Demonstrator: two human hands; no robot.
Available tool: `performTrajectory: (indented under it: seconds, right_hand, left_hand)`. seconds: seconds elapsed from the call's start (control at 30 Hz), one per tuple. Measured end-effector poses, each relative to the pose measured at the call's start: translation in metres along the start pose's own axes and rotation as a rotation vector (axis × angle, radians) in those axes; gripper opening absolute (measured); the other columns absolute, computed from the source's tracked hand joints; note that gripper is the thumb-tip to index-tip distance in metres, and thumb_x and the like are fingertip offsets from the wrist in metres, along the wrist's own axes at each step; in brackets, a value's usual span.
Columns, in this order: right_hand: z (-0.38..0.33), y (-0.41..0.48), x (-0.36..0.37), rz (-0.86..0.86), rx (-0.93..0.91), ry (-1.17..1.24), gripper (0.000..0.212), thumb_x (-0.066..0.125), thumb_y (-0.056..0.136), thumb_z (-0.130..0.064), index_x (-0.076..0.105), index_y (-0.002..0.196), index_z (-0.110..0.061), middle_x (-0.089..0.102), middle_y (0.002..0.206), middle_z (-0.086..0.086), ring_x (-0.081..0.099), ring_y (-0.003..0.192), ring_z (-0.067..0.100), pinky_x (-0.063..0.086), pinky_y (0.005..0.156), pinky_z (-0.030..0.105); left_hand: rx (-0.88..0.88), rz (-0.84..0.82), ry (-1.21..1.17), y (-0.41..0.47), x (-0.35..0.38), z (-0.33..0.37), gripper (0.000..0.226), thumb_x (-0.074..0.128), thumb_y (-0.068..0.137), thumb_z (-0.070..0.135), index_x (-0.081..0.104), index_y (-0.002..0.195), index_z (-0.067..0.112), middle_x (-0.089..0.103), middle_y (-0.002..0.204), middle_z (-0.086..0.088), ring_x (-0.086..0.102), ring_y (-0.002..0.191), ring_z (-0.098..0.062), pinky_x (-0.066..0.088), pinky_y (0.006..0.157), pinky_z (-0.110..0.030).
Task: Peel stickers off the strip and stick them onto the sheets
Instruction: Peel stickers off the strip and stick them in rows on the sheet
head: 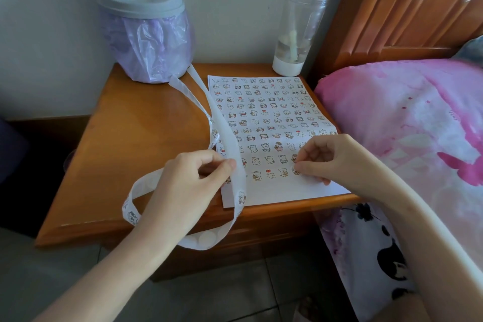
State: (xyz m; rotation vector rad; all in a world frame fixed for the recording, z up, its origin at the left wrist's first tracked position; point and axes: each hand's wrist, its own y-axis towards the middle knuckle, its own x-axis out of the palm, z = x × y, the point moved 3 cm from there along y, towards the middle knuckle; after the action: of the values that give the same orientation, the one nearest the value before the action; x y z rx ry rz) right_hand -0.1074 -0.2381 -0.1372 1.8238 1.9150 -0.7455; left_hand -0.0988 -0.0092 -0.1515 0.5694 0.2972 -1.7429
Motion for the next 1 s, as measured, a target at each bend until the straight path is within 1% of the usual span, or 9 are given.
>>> performTrajectory:
  seconds: [0.1,0.23,0.37,0.5,0.67,0.77,0.83,0.9,1.0]
  right_hand:
    - [0.001,0.000,0.001,0.039,-0.001,-0.046,0.011,0.077,0.075,-0.020,0.069,0.079,-0.014,0.063,0.067,-0.004,0.050,0.052,-0.002,0.041,0.047,0.011]
    - [0.004,0.002,0.000,0.097,0.020,-0.113,0.023,0.078,0.073,-0.030,0.062,0.087,-0.022,0.060,0.063,-0.002,0.049,0.055,0.009,0.042,0.056,0.027]
    - [0.005,0.002,-0.001,0.109,0.016,-0.127,0.018,0.071,0.081,-0.029,0.059,0.092,-0.021,0.059,0.062,-0.002,0.044,0.051,0.008,0.037,0.054,0.023]
    - [0.003,0.002,0.001,0.091,0.029,-0.145,0.027,0.077,0.073,-0.036,0.060,0.087,-0.020,0.058,0.064,0.001,0.043,0.053,0.008,0.036,0.056,0.025]
    - [0.004,0.002,0.003,0.131,-0.006,-0.167,0.009,0.067,0.086,-0.025,0.060,0.084,-0.020,0.057,0.061,-0.004,0.043,0.046,0.004,0.039,0.051,0.023]
    - [-0.007,-0.001,0.001,0.188,-0.063,-0.020,0.008,0.060,0.090,-0.020,0.061,0.083,-0.017,0.063,0.062,-0.002,0.048,0.044,0.004,0.046,0.049,0.028]
    - [-0.019,-0.005,0.001,0.202,-0.119,0.130,0.012,0.059,0.090,-0.023,0.064,0.085,-0.014,0.068,0.068,0.001,0.057,0.052,0.010,0.051,0.051,0.029]
    - [-0.030,-0.009,0.009,0.128,-0.169,0.243,0.017,0.057,0.087,-0.029,0.064,0.089,-0.013,0.072,0.075,0.000,0.065,0.061,0.013,0.055,0.055,0.028]
    - [-0.043,-0.017,0.027,-0.017,-0.232,0.346,0.018,0.060,0.085,-0.023,0.063,0.096,-0.010,0.074,0.081,0.004,0.070,0.071,0.018,0.058,0.065,0.028]
  left_hand:
    - [0.003,0.000,0.004,0.000,0.000,0.000,0.010,0.060,0.085,0.035,0.063,0.076,0.038,0.067,0.077,0.022,0.061,0.080,0.010,0.048,0.061,-0.003]
    - [0.012,0.001,0.018,-0.001,0.001,0.000,0.008,0.061,0.085,0.034,0.063,0.078,0.037,0.067,0.079,0.023,0.060,0.081,0.011,0.047,0.061,-0.002]
    - [0.004,-0.008,0.026,-0.001,0.001,0.001,0.007,0.061,0.085,0.033,0.062,0.078,0.036,0.065,0.079,0.024,0.059,0.081,0.012,0.045,0.059,0.000]
    - [-0.011,-0.002,0.008,-0.001,0.000,0.002,0.014,0.060,0.086,0.034,0.066,0.073,0.034,0.067,0.071,0.022,0.059,0.079,0.013,0.043,0.062,0.000]
    - [-0.039,-0.002,0.010,-0.001,-0.001,0.001,0.013,0.059,0.086,0.035,0.066,0.075,0.033,0.069,0.076,0.018,0.062,0.078,0.009,0.050,0.061,-0.007]
    - [-0.077,0.013,-0.074,0.000,-0.005,0.003,0.015,0.058,0.086,0.035,0.069,0.077,0.029,0.072,0.076,0.010,0.066,0.075,0.001,0.052,0.066,-0.013]
    - [-0.103,0.022,-0.179,0.000,-0.009,0.008,0.020,0.057,0.087,0.034,0.071,0.078,0.023,0.073,0.076,0.004,0.068,0.073,-0.004,0.052,0.067,-0.016]
    - [-0.128,0.023,-0.295,-0.003,-0.014,0.014,0.022,0.057,0.088,0.033,0.071,0.080,0.018,0.073,0.076,0.000,0.070,0.070,-0.008,0.052,0.067,-0.018]
    - [-0.141,0.047,-0.393,-0.006,-0.015,0.021,0.022,0.057,0.087,0.031,0.071,0.081,0.016,0.073,0.074,-0.001,0.070,0.063,-0.009,0.053,0.059,-0.013]
